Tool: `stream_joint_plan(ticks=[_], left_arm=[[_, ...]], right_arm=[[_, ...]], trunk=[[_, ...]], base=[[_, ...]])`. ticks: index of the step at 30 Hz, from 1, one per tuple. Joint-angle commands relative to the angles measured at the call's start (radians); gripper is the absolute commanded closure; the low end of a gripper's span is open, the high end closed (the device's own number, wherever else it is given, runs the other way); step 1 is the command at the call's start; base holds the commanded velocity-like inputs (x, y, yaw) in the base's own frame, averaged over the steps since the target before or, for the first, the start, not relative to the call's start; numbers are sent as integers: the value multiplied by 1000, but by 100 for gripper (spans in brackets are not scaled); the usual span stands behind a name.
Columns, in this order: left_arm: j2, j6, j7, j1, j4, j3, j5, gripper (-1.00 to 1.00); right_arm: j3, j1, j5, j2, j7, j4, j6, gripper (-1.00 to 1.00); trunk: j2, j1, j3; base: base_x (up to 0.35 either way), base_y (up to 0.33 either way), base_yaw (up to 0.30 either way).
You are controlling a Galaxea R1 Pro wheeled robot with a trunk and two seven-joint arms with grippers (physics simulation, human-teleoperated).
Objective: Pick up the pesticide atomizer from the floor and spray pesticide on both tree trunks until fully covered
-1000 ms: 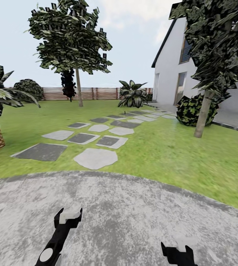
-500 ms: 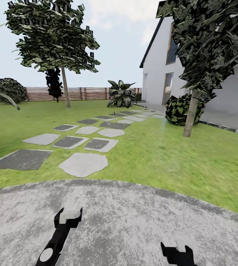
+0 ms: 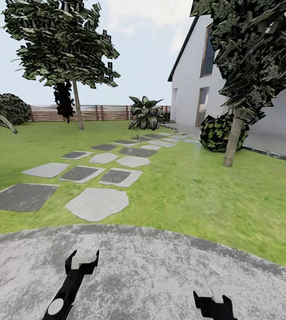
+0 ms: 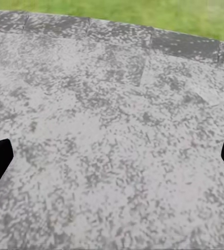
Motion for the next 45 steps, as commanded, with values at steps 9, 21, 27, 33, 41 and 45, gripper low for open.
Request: stream_joint_plan(ticks=[9,21,27,33,41,45], left_arm=[[0,0,0,0,0,0,0,-100],[0,0,0,0,0,0,0,-100],[0,0,0,0,0,0,0,-100],[0,0,0,0,-1,0,0,-100],[0,0,0,0,0,0,0,-100],[0,0,0,0,0,1,0,-100]], right_arm=[[0,0,1,0,0,-1,-1,-100],[1,0,1,0,0,0,-2,-100],[1,0,1,0,-1,-1,-2,-100],[2,0,1,0,0,-1,-2,-100],[2,0,3,0,0,0,-2,-100],[2,0,7,1,0,0,-2,-100]], trunk=[[0,0,0],[0,0,0],[0,0,0],[0,0,0],[0,0,0],[0,0,0]], base=[[335,0,0],[335,0,0],[335,0,0],[335,0,0],[335,0,0],[335,0,0]])
